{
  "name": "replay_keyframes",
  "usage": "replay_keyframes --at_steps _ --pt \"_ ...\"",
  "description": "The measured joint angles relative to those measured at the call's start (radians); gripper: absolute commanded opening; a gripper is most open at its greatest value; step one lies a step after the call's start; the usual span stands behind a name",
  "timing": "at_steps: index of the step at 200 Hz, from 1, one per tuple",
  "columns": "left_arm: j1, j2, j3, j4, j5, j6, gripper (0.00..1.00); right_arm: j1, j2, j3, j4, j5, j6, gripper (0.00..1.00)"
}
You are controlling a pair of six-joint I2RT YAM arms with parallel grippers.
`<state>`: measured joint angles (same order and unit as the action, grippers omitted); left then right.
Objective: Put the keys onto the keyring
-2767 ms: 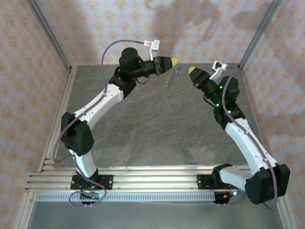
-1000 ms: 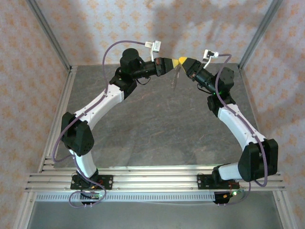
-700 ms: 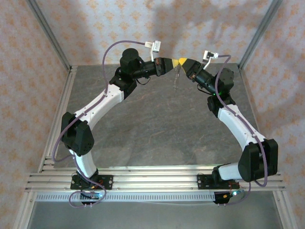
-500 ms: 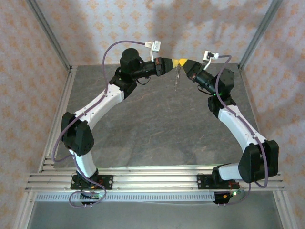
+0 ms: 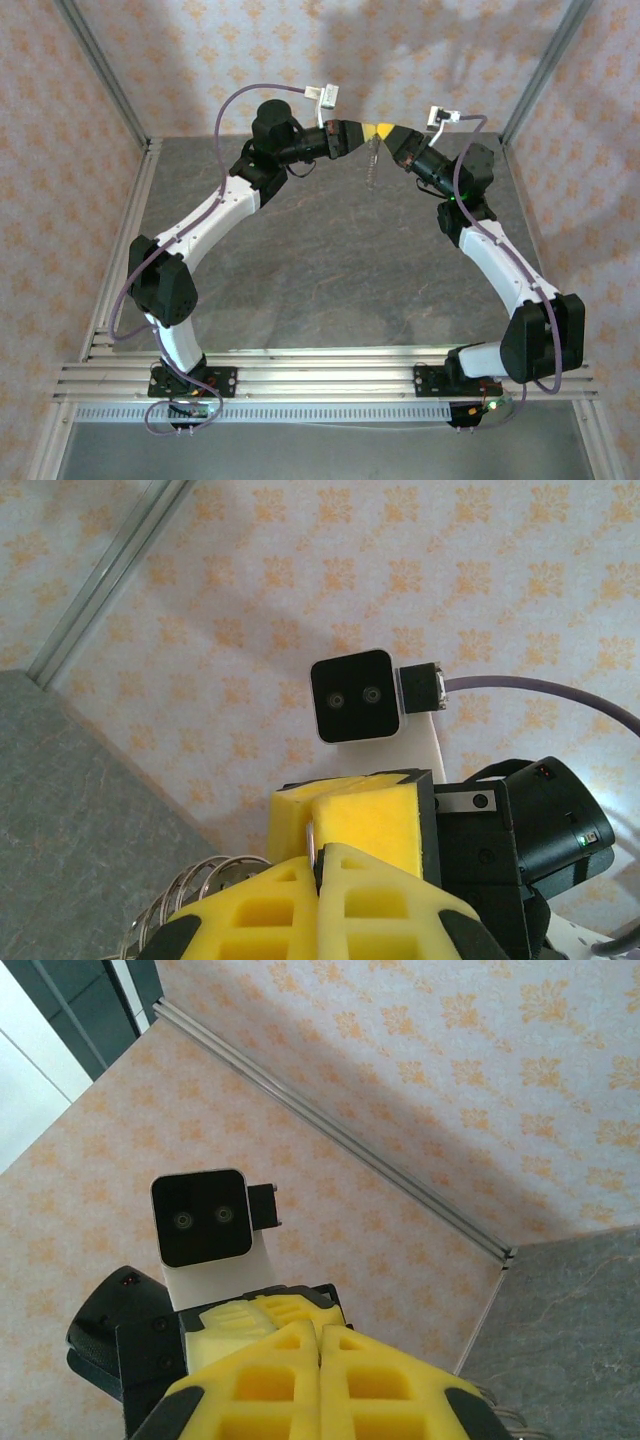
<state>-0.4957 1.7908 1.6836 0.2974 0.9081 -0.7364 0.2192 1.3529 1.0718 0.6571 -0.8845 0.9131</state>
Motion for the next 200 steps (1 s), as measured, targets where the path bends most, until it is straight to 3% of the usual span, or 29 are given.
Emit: replay_keyframes --at_steps 5,37,74,140,200 --pt "0.000 0.000 0.004 -0.006 0.000 0.000 0.00 0.000 0.000 0.002 -0.002 -0.003 -0.001 0.00" --pt "0.000 0.003 0.035 -0.040 -0.004 0.011 0.27 -0.002 0.005 0.029 -0.027 -0.017 -0.035 0.00" --pt "0.008 0.003 0.053 -0.073 -0.009 0.027 0.38 -0.023 0.039 0.062 -0.064 -0.072 -0.055 0.00" --pt "0.085 0.007 0.148 -0.168 0.015 0.083 0.41 -0.053 0.106 0.138 -0.190 -0.156 -0.113 0.00" --pt "0.093 0.095 0.281 -0.319 0.107 0.167 0.41 -0.053 0.113 0.172 -0.247 -0.192 -0.152 0.00"
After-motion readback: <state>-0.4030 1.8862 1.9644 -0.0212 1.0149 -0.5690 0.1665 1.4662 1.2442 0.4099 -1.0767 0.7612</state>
